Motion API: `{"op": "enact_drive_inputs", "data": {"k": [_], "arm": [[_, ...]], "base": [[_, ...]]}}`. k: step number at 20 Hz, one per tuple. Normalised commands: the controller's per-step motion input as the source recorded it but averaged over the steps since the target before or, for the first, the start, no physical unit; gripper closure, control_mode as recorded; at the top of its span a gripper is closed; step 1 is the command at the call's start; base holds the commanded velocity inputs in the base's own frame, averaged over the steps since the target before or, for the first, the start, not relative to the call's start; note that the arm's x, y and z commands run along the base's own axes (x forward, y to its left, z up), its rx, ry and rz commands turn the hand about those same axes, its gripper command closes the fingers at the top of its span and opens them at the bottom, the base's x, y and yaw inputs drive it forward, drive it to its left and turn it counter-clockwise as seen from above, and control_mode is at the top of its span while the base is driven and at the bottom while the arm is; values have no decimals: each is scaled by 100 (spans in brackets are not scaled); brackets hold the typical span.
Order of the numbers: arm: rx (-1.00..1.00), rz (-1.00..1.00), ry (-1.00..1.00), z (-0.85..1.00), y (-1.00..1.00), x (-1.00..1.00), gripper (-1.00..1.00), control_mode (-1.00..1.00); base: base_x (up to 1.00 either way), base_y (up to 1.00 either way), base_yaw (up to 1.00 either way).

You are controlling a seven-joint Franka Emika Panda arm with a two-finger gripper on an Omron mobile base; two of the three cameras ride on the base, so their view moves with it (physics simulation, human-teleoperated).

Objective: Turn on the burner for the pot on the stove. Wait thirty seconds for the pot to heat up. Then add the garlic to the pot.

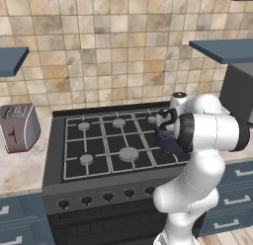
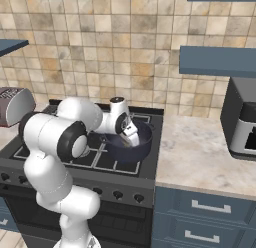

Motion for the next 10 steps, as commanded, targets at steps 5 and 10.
{"op": "enact_drive_inputs", "data": {"k": [5,10], "arm": [[0,-5,0,60,1,0,-100,-100],[0,-5,0,70,12,-15,-100,-100]], "base": [[0,0,0],[0,0,0]]}}
